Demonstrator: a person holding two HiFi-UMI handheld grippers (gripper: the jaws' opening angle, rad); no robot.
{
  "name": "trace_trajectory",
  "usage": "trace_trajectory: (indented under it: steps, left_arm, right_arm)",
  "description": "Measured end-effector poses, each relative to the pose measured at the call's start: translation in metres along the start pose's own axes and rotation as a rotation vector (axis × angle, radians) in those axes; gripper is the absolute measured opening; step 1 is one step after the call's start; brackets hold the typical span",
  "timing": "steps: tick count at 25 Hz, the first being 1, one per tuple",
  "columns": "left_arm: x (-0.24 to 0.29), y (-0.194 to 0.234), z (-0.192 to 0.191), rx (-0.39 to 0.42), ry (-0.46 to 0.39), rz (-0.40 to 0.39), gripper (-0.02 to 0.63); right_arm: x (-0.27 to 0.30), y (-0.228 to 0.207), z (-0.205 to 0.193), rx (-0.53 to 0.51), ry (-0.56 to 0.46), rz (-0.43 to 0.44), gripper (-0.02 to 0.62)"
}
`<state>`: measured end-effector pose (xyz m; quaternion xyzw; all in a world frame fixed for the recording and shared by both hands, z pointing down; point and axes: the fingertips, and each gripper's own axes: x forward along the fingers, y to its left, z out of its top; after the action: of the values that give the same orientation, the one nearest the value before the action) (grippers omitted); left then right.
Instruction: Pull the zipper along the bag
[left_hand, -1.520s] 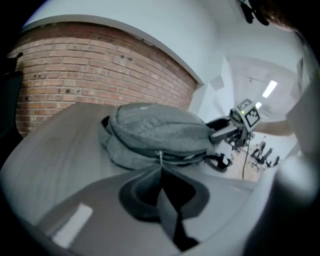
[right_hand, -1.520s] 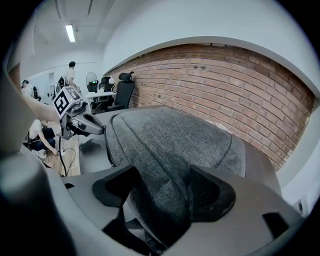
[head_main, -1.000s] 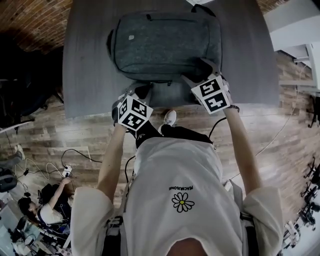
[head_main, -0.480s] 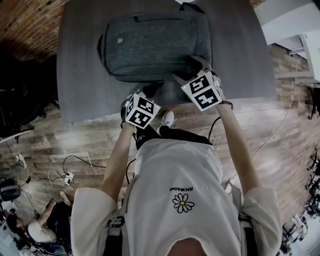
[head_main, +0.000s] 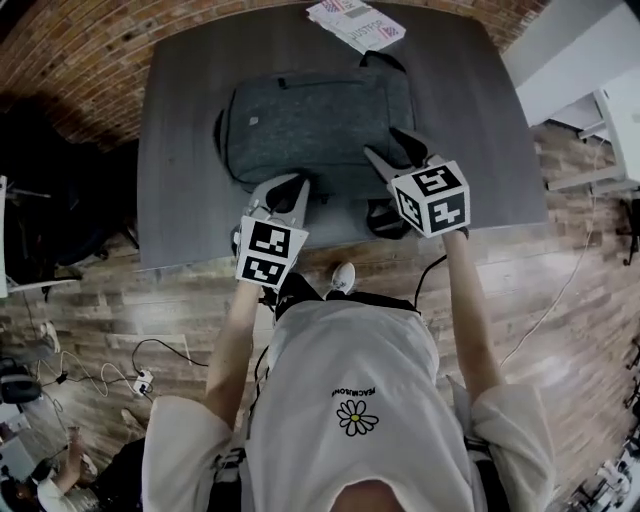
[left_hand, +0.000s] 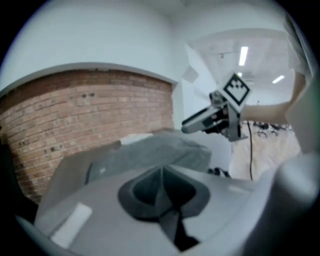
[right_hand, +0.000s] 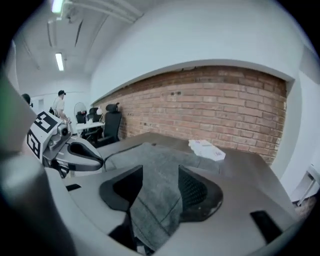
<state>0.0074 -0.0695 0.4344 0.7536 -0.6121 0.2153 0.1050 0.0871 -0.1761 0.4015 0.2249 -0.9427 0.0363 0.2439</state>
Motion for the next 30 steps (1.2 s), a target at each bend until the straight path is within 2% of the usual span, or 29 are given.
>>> trace_trajectory:
  steps: [3, 6, 8, 11, 17, 30]
  left_arm:
    - [-0.015, 0.032, 0.066, -0.035, -0.179, 0.113, 0.003]
    - [-0.036, 0.049, 0.111, -0.109, -0.338, 0.214, 0.002]
    - [-0.049, 0.052, 0.127, -0.14, -0.405, 0.258, 0.002]
    - [-0.059, 0.05, 0.141, -0.115, -0.469, 0.295, 0.002]
    - [-0.066, 0.037, 0.16, -0.029, -0.534, 0.33, 0.002]
    - [-0.057, 0.036, 0.153, -0.035, -0.518, 0.331, 0.002]
  right_arm:
    - [-0.025, -0.009, 0.046, 0.051, -0.162, -0.044, 0.17]
    - [-0.056, -0.011, 0.072, 0.105, -0.309, -0.106, 0.074]
    - [-0.073, -0.013, 0.081, 0.156, -0.39, -0.156, 0.001]
    - [-0.085, -0.009, 0.082, 0.212, -0.465, -0.188, 0.0]
    - [-0.092, 0.0, 0.059, 0.22, -0.454, -0.222, 0.0]
    - [-0.094, 0.0, 0.05, 0.18, -0.442, -0.25, 0.0]
